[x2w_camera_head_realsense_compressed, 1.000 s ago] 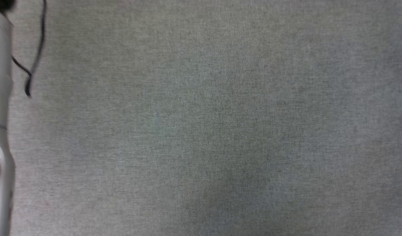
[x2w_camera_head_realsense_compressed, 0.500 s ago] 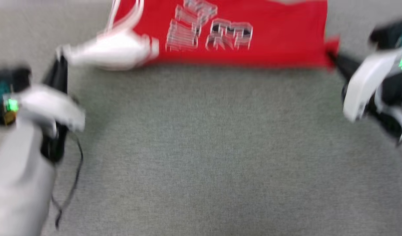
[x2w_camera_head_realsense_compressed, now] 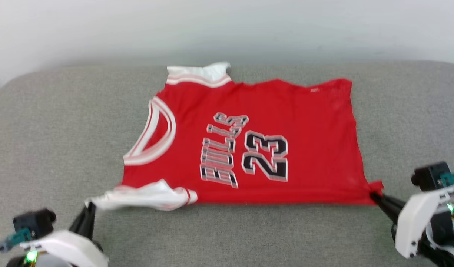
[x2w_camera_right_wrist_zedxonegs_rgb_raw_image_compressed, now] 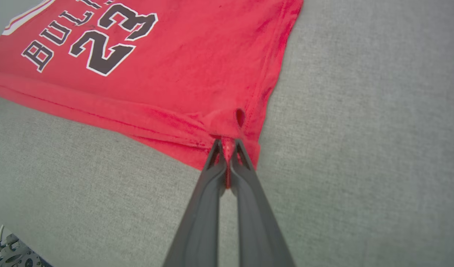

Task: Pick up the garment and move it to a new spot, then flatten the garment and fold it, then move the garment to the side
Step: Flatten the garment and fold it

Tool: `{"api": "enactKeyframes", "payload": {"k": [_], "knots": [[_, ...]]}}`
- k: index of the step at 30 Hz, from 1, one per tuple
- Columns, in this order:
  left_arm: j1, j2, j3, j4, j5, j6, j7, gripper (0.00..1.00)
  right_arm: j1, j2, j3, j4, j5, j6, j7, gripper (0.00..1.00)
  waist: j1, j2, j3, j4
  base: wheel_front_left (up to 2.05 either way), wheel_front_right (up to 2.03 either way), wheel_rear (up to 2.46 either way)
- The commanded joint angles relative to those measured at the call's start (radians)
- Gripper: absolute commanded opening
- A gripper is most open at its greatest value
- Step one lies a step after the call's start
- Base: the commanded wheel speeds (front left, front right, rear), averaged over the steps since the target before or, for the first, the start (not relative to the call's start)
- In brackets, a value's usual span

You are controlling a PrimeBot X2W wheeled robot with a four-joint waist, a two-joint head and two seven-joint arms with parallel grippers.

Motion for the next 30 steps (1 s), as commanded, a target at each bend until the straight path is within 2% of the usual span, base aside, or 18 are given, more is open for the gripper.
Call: {"api": "enactKeyframes", "payload": {"k": [1, 9, 15, 18, 23, 30], "knots": [[0.015, 0.013, 0.007, -0.006, -0.002, 0.012, 0.004, 0.0, 0.017, -0.009, -0.013, -0.004, -0.005, -0.002, 0.004, 0.0, 0.0004, 0.0, -0.014, 0.004, 0.0, 0.0, 0.0], [0.208, 0.059, 0.025, -0.26, -0.044, 0.119, 0.13, 0.0, 0.262, 0.062, -0.196, -0.197, -0.058, -0.002, 0.114, 0.0, 0.0004, 0.0, -0.044, 0.018, 0.0, 0.0, 0.0], [0.153, 0.052, 0.03, -0.321, -0.024, 0.135, 0.115, 0.0, 0.294, 0.141, -0.279, -0.266, -0.114, -0.002, 0.157, 0.0, 0.0004, 0.0, -0.03, 0.025, 0.0, 0.0, 0.0], [0.078, 0.029, 0.017, -0.29, -0.019, 0.12, 0.101, 0.0, 0.251, 0.178, -0.297, -0.261, -0.136, -0.002, 0.163, 0.0, 0.0004, 0.0, -0.007, 0.024, 0.0, 0.0, 0.0], [-0.078, 0.008, -0.01, -0.196, -0.017, 0.051, 0.092, 0.0, 0.175, 0.209, -0.313, -0.223, -0.148, -0.002, 0.177, 0.0, 0.0004, 0.0, 0.056, 0.026, 0.0, 0.0, 0.0], [-0.249, -0.033, -0.041, -0.012, -0.015, -0.025, 0.063, 0.0, 0.049, 0.202, -0.293, -0.146, -0.167, -0.001, 0.17, 0.0, 0.0004, 0.0, 0.142, 0.015, 0.0, 0.0, 0.0]]}}
